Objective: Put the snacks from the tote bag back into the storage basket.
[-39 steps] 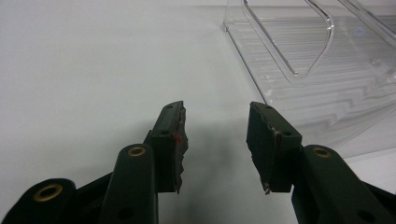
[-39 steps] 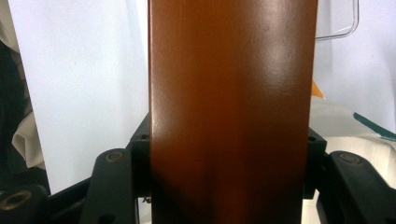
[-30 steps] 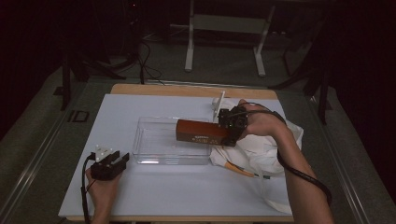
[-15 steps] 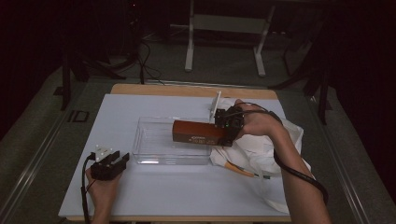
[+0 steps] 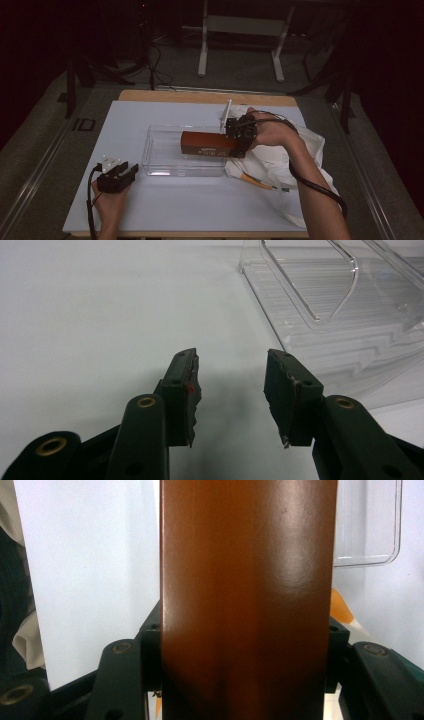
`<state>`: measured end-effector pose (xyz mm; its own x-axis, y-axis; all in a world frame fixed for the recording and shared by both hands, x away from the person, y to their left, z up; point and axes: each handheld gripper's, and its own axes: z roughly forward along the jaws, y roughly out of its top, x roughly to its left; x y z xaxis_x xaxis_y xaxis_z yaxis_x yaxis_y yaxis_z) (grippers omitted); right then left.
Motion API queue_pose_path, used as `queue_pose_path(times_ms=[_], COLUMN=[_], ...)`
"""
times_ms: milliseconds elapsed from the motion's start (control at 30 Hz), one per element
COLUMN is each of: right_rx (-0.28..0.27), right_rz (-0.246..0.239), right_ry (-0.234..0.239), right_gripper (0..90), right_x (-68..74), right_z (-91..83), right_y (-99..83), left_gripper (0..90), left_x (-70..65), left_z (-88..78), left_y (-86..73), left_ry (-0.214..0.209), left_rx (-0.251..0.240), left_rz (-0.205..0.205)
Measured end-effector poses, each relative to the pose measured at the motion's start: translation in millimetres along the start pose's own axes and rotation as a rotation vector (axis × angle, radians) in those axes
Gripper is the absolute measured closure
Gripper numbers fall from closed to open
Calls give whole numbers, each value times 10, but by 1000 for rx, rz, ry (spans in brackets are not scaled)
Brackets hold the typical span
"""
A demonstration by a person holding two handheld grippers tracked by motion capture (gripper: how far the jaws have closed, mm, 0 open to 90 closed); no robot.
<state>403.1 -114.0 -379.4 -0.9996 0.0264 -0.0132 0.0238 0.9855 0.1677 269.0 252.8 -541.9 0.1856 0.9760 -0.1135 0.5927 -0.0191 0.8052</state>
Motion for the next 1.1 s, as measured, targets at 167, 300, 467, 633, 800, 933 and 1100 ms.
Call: queue_pose_path(times_ms=[167, 300, 467, 633, 800, 933, 1100], right_rx=[-2, -2, 2, 2, 7, 5, 3], right_rz=[-2, -7, -11, -7, -10, -17, -23], right_ry=[2, 2, 4, 9, 12, 15, 16], right_gripper=[433, 433, 433, 433, 433, 433, 433], right_x=[6, 7, 5, 3, 11, 11, 12], right_z=[8, 10, 30, 53, 78, 88, 98], right_y=[25, 43, 72, 92, 112, 134, 162], left_gripper=[571, 571, 571, 572, 572, 572, 571], left_x=[-1, 0, 0, 0, 0, 0, 0], left_z=[0, 0, 0, 0, -1, 0, 0], left_y=[0, 0, 0, 0, 0, 0, 0], left_ry=[1, 0, 0, -1, 0, 0, 0], left_rx=[1, 1, 1, 0, 0, 1, 1], left_rz=[0, 1, 1, 0, 2, 1, 0])
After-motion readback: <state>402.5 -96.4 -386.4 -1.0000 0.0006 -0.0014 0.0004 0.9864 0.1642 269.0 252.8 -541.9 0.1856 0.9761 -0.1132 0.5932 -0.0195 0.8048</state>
